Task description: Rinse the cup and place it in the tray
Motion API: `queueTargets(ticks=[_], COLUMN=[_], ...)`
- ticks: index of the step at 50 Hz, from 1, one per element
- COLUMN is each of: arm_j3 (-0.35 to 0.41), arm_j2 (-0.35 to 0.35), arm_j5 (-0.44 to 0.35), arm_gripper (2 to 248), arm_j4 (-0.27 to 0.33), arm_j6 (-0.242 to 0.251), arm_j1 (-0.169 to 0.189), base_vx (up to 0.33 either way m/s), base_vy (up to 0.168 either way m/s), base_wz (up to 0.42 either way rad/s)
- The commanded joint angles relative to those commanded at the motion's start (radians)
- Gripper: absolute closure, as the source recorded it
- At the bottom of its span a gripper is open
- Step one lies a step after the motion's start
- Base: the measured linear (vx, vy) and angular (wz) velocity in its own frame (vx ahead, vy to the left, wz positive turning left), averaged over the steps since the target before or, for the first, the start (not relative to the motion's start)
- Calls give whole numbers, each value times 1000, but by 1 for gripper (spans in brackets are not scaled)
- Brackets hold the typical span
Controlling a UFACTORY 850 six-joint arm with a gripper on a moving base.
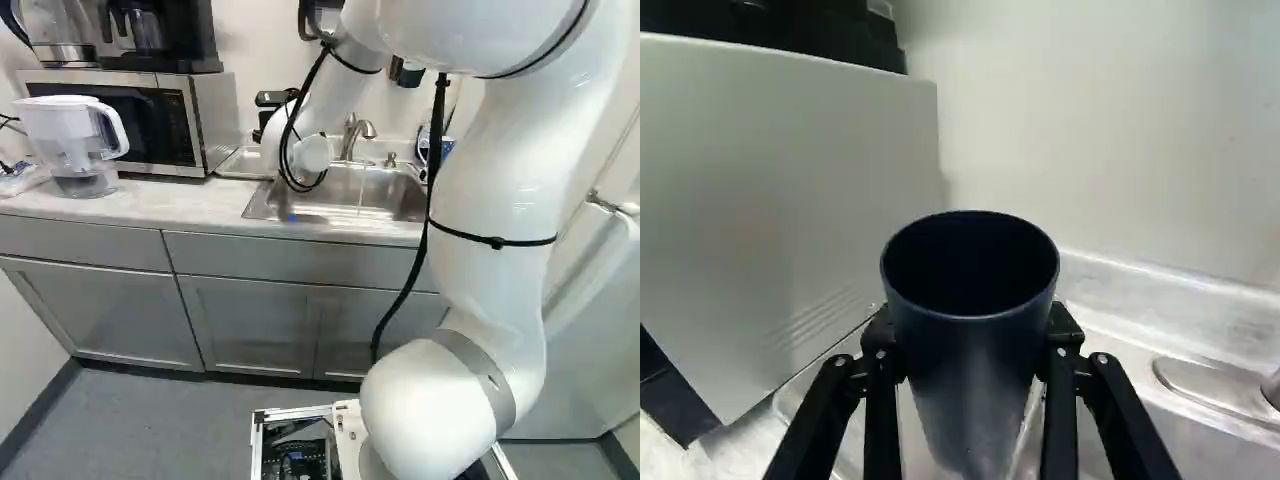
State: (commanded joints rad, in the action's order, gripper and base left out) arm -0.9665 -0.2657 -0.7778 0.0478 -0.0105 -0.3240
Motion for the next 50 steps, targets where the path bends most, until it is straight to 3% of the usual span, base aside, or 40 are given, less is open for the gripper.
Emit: queueTargets(ticks=[26, 50], arm_j3=[-135, -135], arm_j2=[-147, -173], arm_j5=[0, 0], arm_gripper=[125, 125], arm_j4=[0, 0], arm_j6=[0, 0], arm_j1=[-18, -19], base_vx=[0, 0], base_vy=[0, 0], base_wz=[0, 0])
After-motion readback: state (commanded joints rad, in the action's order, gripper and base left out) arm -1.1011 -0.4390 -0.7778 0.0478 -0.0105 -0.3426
